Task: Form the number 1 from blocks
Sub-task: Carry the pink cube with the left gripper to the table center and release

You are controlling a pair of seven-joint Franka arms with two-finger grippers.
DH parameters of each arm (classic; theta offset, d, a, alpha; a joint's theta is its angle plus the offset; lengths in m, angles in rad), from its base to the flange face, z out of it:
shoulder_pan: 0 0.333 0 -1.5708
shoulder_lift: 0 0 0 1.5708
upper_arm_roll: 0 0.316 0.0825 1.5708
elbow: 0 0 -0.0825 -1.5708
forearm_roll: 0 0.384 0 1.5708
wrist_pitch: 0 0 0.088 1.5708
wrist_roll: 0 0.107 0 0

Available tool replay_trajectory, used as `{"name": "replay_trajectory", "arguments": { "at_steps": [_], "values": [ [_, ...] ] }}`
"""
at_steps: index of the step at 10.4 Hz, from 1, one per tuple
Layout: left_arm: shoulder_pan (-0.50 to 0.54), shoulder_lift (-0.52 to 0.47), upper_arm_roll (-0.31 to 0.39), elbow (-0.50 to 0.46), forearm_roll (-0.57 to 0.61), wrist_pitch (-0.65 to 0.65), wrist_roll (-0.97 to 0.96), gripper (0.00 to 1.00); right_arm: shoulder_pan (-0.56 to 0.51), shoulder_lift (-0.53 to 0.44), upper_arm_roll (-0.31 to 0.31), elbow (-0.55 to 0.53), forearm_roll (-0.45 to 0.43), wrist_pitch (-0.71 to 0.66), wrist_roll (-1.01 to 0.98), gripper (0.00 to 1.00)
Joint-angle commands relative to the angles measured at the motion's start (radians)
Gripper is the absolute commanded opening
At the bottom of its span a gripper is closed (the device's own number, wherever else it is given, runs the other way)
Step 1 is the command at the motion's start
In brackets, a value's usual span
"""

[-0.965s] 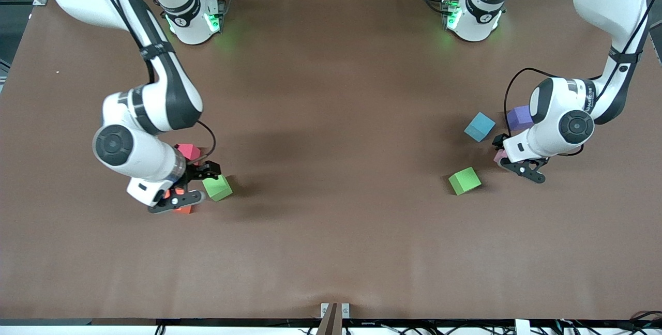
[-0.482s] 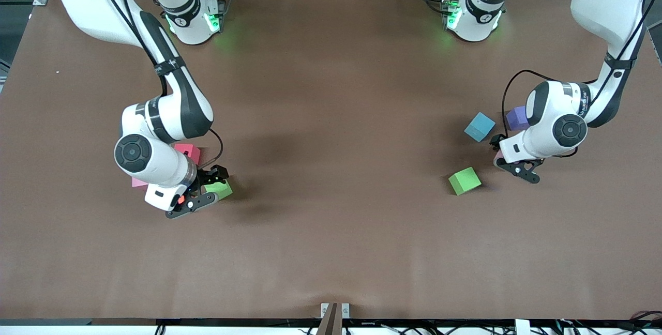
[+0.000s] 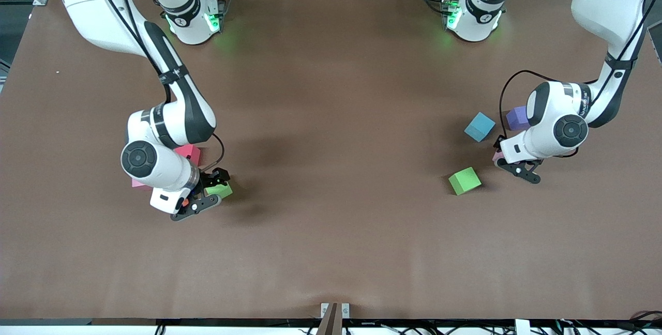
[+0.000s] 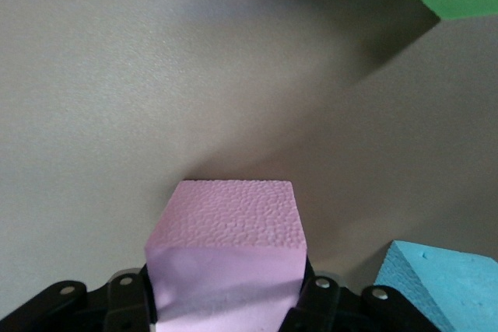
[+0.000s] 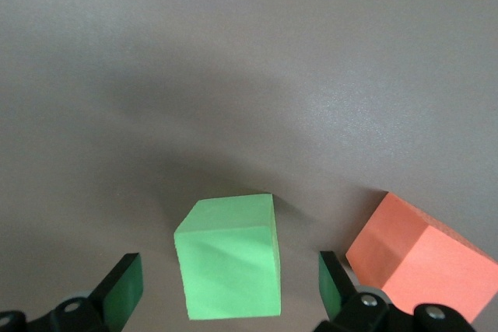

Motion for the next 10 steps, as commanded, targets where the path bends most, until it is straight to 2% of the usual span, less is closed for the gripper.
{"name": "replay_trajectory", "arguments": {
  "at_steps": [1, 2, 5, 7, 10],
  "values": [
    [0.004, -0.049, -0.004, 0.006, 0.017, 0.0, -0.038, 0.0, -0.014, 0.025, 0.009, -0.01, -0.014, 0.03, -0.011, 1.0],
    [-0.002, -0.072, -0.011, 0.006, 0.011, -0.011, -0.069, 0.0, -0.014, 0.028, 0.009, -0.01, -0.012, 0.036, -0.011, 1.0],
    [-0.001, -0.106, -0.137, 0.006, 0.011, -0.101, -0.29, 0.0, -0.012, 0.038, 0.009, -0.01, -0.012, 0.045, -0.011, 1.0],
    [0.002, -0.115, -0.267, 0.006, 0.009, -0.157, -0.496, 0.0, -0.008, 0.038, 0.009, -0.017, -0.009, 0.044, -0.008, 1.0],
    [-0.004, -0.089, -0.437, 0.001, 0.009, -0.16, -0.77, 0.0, 0.0, 0.035, 0.009, -0.036, -0.004, 0.049, -0.008, 1.0]
  ]
}}
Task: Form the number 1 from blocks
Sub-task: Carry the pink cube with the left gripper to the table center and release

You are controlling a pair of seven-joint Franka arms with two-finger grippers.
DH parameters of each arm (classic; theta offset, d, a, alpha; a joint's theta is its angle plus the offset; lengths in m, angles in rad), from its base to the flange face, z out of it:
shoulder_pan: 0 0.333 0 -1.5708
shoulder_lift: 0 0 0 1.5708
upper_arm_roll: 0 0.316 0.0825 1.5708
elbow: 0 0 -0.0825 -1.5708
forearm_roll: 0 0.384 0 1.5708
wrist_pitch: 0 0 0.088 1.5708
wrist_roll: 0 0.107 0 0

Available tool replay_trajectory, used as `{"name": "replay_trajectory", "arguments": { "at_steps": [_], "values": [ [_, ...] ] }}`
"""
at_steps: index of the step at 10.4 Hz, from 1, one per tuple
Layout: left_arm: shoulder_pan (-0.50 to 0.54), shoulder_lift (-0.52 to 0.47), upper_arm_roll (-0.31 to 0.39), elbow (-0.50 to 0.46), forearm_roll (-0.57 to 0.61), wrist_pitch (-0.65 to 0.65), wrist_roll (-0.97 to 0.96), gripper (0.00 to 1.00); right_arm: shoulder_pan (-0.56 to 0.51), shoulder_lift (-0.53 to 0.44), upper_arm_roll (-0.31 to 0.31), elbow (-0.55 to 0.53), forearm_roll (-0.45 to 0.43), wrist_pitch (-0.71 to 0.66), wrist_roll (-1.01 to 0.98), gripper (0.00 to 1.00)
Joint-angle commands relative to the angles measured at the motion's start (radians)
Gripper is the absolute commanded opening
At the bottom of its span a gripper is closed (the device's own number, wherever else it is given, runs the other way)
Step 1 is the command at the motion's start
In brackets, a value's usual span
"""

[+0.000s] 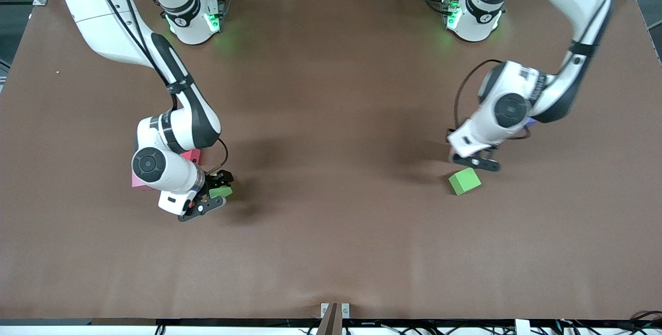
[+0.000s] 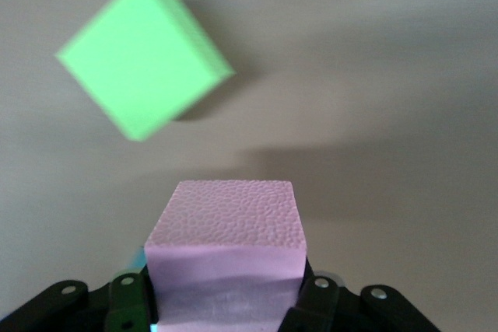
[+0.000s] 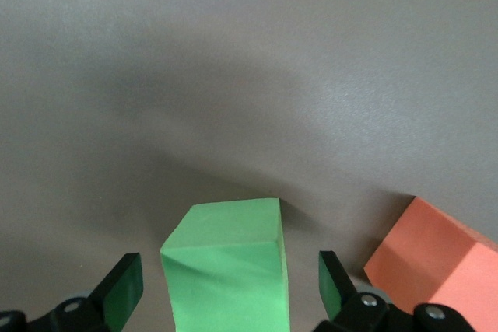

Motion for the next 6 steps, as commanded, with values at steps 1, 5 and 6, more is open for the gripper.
{"name": "replay_trajectory", "arguments": {
  "at_steps": [1, 5, 6],
  "values": [
    [0.007, 0.014, -0.117, -0.013, 0.01, -0.009, -0.191, 0.0, -0.003, -0.008, 0.007, -0.036, -0.004, 0.013, -0.007, 1.0],
    [-0.075, 0.048, -0.251, -0.022, 0.002, -0.009, -0.481, 0.0, -0.004, -0.005, 0.005, -0.056, -0.004, 0.032, -0.001, 0.99],
    [-0.127, 0.049, -0.265, -0.018, -0.035, -0.009, -0.552, 0.0, -0.003, -0.001, 0.002, -0.06, -0.003, 0.059, 0.001, 0.97]
  ]
}}
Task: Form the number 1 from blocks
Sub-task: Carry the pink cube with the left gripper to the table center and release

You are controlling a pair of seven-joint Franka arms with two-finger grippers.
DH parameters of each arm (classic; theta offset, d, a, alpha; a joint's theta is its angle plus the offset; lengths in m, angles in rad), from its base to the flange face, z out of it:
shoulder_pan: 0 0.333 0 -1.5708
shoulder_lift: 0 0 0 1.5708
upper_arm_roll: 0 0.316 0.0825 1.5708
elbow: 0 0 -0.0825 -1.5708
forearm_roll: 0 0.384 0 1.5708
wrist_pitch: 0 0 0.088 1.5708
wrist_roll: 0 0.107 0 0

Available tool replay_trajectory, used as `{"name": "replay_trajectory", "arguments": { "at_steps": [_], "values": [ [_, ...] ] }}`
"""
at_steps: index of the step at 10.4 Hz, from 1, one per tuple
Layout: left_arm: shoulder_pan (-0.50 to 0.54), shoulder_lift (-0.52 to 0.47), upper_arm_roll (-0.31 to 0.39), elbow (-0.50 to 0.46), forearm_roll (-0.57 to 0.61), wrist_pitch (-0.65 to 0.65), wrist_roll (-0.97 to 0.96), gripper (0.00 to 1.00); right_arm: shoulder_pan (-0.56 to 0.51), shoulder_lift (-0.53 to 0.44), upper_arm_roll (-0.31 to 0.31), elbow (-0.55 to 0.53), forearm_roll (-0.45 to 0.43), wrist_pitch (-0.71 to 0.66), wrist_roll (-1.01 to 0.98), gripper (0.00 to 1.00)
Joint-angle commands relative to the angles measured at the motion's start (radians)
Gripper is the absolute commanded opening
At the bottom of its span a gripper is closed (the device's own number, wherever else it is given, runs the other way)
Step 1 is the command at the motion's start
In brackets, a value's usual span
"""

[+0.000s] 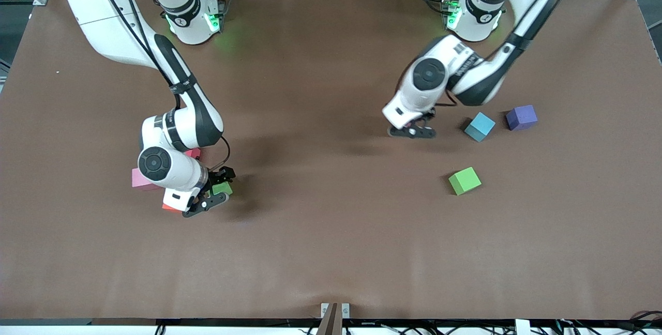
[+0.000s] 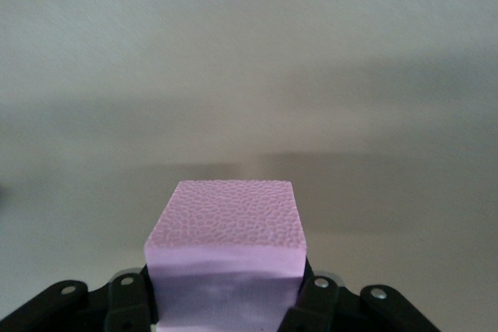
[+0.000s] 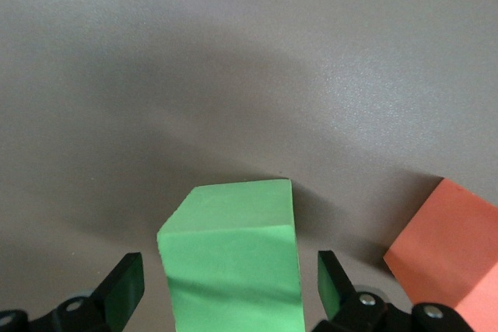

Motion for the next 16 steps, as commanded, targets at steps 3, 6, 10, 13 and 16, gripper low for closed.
{"name": "replay_trajectory", "arguments": {
  "at_steps": [3, 6, 10, 13, 16],
  "values": [
    [-0.205, 0.015, -0.017, 0.006, -0.088, 0.054, -0.232, 0.0, -0.007, 0.013, -0.003, -0.019, 0.0, 0.048, 0.007, 0.9],
    [-0.305, 0.046, -0.016, 0.006, -0.089, 0.097, -0.254, 0.0, -0.007, 0.014, -0.003, -0.019, 0.0, 0.048, 0.072, 0.7],
    [-0.42, 0.143, 0.021, 0.047, -0.059, 0.132, -0.321, 0.0, -0.005, 0.008, -0.003, -0.017, 0.003, 0.045, 0.099, 0.63],
    [-0.472, 0.172, 0.032, 0.049, -0.054, 0.134, -0.359, 0.0, -0.001, -0.059, -0.005, -0.017, 0.046, 0.026, 0.154, 0.64],
    [-0.561, 0.196, 0.112, 0.072, -0.053, 0.134, -0.361, 0.27, 0.004, -0.142, -0.012, -0.019, 0.046, 0.003, 0.308, 0.64]
  ]
}}
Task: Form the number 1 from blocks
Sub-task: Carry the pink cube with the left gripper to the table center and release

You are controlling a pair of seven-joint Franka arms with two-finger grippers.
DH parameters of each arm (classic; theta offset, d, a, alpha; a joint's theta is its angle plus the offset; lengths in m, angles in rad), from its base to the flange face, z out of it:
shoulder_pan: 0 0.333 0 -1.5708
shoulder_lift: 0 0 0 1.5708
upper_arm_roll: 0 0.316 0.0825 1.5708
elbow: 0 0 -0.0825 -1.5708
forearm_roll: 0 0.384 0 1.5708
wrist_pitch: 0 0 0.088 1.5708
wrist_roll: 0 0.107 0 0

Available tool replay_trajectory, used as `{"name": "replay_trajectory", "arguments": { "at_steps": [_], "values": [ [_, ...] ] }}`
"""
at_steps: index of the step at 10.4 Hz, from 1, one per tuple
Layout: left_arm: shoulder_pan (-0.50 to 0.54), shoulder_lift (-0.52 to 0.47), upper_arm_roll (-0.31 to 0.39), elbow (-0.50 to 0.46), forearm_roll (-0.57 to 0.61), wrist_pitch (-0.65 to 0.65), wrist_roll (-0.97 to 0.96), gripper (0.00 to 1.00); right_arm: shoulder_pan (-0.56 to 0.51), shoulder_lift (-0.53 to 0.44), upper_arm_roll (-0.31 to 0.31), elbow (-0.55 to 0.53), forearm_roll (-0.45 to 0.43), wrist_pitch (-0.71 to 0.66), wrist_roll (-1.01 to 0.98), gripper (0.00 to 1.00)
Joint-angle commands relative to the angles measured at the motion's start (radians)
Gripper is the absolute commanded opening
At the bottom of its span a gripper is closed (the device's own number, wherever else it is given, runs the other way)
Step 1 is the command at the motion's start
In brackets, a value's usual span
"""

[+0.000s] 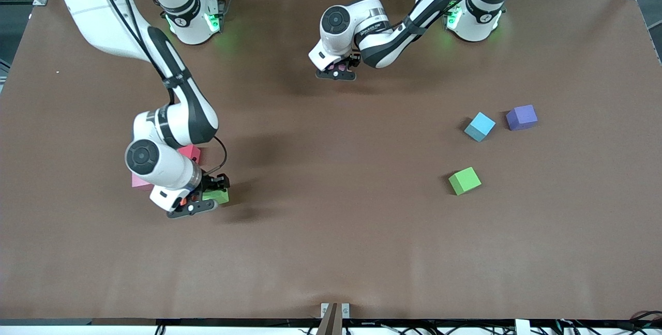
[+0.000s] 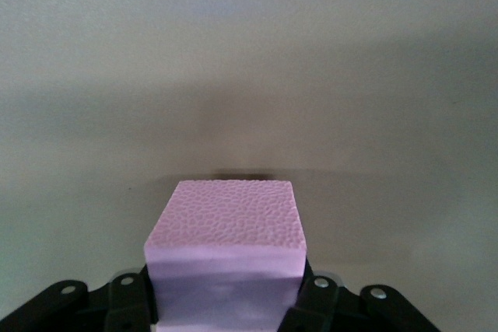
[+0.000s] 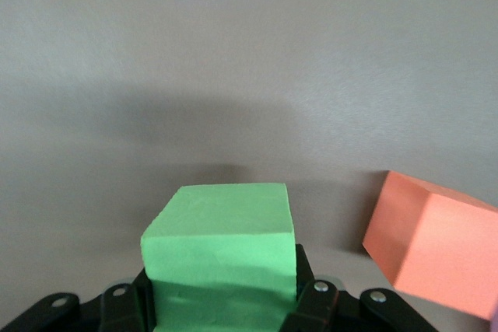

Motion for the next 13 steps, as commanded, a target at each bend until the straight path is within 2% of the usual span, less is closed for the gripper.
{"name": "replay_trajectory", "arguments": {
  "at_steps": [1, 3, 6, 9, 11, 13],
  "values": [
    [-0.055, 0.018, 0.049, 0.035, 0.02, 0.002, -0.035, 0.99, 0.031, -0.065, -0.033, -0.023, 0.017, -0.017, 0.124, 0.64],
    [-0.052, 0.0, 0.049, 0.037, 0.021, -0.01, -0.065, 1.0, 0.126, -0.075, -0.13, -0.023, 0.017, -0.019, 0.238, 0.64],
    [0.002, -0.071, 0.048, 0.078, 0.02, -0.111, -0.062, 1.0, 0.193, -0.097, -0.184, -0.032, 0.021, -0.031, 0.287, 0.64],
    [0.164, -0.097, 0.051, 0.109, 0.043, -0.139, -0.045, 1.0, 0.253, -0.138, -0.194, -0.075, 0.04, -0.022, 0.356, 0.64],
    [0.294, -0.094, 0.052, 0.109, 0.133, -0.139, -0.045, 1.0, 0.325, -0.175, -0.196, -0.13, 0.148, -0.018, 0.361, 0.64],
    [0.448, -0.099, 0.051, 0.112, 0.191, -0.139, -0.038, 1.0, 0.405, -0.175, -0.194, -0.141, 0.153, 0.004, 0.395, 0.64]
  ]
}}
